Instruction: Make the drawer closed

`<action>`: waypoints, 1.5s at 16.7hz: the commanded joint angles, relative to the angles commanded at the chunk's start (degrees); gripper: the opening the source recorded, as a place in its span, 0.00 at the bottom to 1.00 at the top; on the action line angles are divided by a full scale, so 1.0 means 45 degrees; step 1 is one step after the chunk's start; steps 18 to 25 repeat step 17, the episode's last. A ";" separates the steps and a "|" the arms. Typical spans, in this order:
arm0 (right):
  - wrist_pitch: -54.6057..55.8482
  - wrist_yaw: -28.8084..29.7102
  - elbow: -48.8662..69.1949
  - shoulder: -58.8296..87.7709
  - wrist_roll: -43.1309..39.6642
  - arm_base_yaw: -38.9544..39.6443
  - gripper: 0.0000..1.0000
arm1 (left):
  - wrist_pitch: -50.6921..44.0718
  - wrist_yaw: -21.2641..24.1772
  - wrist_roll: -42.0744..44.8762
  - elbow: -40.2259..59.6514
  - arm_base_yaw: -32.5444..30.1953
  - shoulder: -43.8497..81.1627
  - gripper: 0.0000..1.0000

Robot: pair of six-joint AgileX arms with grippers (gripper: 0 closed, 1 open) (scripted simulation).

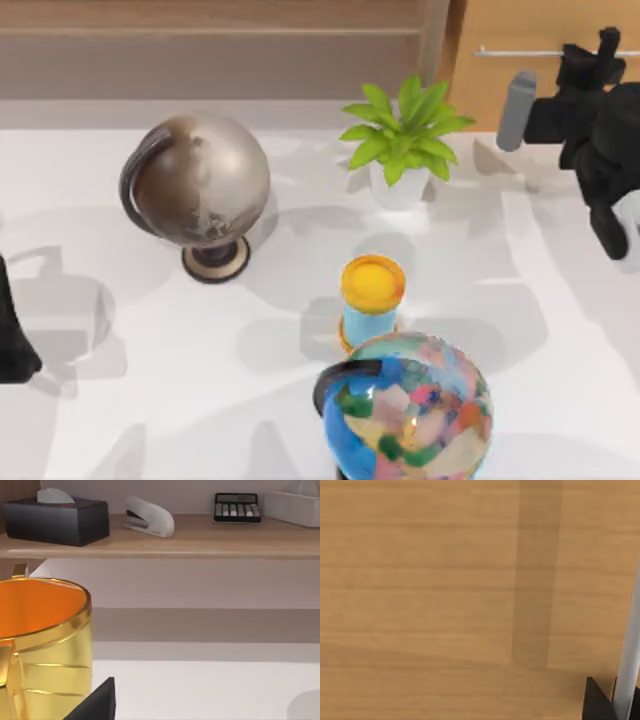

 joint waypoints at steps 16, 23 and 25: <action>0.0000 0.0000 0.0000 0.0000 0.0000 0.0000 1.00 | 0.0000 0.0000 0.0000 0.0000 0.0000 0.0000 1.00; 0.0000 0.0000 0.0000 0.0000 0.0000 0.0000 1.00 | 0.0000 0.0000 0.0000 0.0000 0.0000 0.0000 1.00; 0.0000 0.0000 0.0000 0.0000 0.0000 0.0000 1.00 | 0.0000 0.0000 0.0000 0.0000 0.0000 0.0000 1.00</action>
